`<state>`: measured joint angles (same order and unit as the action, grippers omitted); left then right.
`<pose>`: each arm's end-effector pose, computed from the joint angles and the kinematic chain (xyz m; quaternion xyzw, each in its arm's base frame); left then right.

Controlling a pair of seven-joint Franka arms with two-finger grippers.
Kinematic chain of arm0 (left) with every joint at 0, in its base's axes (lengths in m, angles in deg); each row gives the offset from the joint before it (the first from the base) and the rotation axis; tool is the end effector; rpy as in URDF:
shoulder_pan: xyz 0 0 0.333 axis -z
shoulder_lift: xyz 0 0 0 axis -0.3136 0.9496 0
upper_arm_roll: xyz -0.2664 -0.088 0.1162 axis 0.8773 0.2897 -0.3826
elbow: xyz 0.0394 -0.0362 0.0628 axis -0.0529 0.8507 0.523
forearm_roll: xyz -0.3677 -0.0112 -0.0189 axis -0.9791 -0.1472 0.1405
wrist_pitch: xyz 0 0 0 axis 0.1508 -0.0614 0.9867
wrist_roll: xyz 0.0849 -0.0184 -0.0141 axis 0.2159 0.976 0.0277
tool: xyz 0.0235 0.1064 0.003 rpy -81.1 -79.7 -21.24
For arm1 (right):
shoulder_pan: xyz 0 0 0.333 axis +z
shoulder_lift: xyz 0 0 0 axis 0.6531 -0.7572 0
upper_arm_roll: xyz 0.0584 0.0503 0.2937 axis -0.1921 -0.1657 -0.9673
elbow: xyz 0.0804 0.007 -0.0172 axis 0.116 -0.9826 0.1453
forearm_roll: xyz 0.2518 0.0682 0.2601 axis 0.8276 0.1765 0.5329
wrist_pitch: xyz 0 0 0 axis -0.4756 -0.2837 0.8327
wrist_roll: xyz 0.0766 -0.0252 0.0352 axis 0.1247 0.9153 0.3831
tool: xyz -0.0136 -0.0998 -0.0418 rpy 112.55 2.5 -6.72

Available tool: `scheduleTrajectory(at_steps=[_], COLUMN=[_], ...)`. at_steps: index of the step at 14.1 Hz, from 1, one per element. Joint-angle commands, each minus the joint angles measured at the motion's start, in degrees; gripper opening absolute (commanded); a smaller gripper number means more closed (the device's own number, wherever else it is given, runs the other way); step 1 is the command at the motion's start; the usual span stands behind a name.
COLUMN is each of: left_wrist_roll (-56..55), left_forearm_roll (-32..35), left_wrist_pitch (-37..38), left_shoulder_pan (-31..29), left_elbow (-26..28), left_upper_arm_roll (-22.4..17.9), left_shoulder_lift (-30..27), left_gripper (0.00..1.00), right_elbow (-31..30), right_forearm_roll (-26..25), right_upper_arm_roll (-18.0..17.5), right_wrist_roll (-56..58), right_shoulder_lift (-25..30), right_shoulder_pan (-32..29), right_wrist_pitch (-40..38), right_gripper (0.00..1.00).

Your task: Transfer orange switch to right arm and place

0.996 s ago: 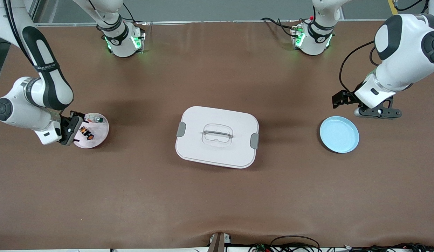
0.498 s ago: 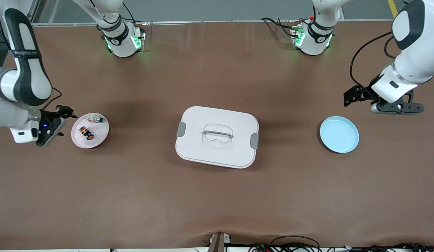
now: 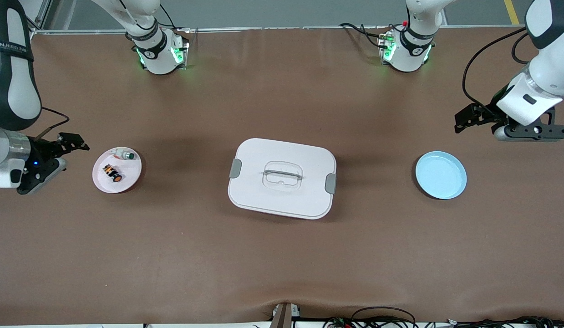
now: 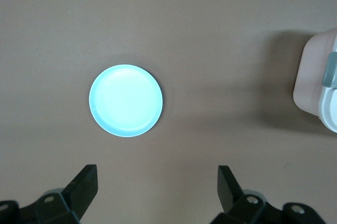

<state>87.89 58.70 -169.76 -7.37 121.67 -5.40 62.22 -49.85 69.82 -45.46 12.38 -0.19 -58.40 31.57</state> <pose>0.5127 -0.0463 0.5535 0.9998 -0.0125 0.0036 0.0138 0.5711 -0.0794 0.4327 -0.9473 -0.2868 0.1189 0.0784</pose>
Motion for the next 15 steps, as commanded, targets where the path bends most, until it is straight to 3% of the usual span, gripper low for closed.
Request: scheduleTrajectory(at_steps=[1,6,15], left_wrist_roll=[-0.5,-0.5,-3.6], left_forearm_roll=[0.7,0.6,0.4], left_wrist_pitch=[4.2,6.5,11.0], left_shoulder_pan=[-0.5,-0.5,-0.1], left_elbow=[-3.6,-5.8,-11.2], left_upper_arm_roll=[0.2,0.0,0.0], left_shoulder_lift=[-0.6,-0.7,-0.5], left_gripper=[1.00,1.00,1.00], right_elbow=[4.2,11.0,12.8], right_forearm_roll=[-1.7,-0.7,-1.7], right_upper_arm_roll=[0.1,-0.2,0.3], right_wrist_roll=[-8.9,-21.0,-25.4], right_shoulder_lift=[-0.3,0.7,2.3], right_shoulder_pan=[1.0,0.9,2.1], right_wrist_pitch=[-4.4,-11.4,-12.0], right_gripper=[1.00,1.00,1.00])
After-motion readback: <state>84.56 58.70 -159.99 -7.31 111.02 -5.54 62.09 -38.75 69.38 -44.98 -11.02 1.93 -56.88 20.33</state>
